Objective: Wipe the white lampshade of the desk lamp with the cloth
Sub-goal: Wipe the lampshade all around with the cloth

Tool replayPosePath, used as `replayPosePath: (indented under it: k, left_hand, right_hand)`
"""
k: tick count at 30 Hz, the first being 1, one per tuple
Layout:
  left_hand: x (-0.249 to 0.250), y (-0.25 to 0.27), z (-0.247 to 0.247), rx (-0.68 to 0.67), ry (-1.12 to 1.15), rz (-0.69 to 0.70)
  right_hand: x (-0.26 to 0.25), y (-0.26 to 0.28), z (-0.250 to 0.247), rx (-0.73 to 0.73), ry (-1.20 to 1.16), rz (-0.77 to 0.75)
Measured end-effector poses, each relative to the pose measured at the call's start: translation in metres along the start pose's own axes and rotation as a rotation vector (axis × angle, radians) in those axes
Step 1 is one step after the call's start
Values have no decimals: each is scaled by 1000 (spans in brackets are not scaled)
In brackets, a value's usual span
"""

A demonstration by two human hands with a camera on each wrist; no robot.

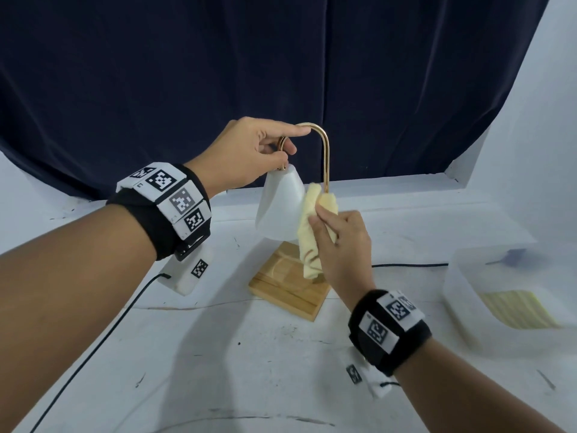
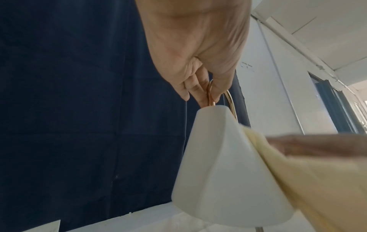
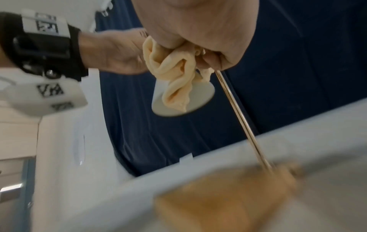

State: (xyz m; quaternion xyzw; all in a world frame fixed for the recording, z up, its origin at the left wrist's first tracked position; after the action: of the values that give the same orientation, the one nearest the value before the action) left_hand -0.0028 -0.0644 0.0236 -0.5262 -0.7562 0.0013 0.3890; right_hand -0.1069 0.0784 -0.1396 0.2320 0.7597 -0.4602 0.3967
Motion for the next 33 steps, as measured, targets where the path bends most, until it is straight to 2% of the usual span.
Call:
replayPosePath:
  k: [4, 13, 22, 25, 29, 33]
  left_hand:
    - [4, 8, 8, 47, -56, 33]
    - [11, 19, 11, 107, 33, 37]
    - [8, 16, 16, 122, 6, -3]
    - [7, 13, 15, 129, 8, -15]
    - [-3, 11, -6, 123, 64, -69]
    - [-6, 11, -25, 59, 94, -66]
  right_hand:
    - [15, 5, -11, -24, 27, 74]
    - [-52, -47, -2, -77, -89, 7]
    - [-5, 1, -21, -92, -55, 199]
    - [1, 7, -32, -115, -68, 176]
    - [-4, 2, -51, -44, -138, 119]
    - [-14, -9, -54, -45, -179, 81]
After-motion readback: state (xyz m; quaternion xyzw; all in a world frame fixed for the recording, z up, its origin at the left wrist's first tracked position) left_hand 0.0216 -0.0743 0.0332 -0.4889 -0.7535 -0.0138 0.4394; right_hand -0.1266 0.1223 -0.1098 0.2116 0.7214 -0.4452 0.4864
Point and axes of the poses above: each hand's wrist, its own y-axis away from the middle knuckle, its own z-axis out of the palm, x = y × z, the point moved 2 cm from there along -y, towards the middle knuckle, and after that the axes turned 3 degrees about x, right-handed, at the moved point
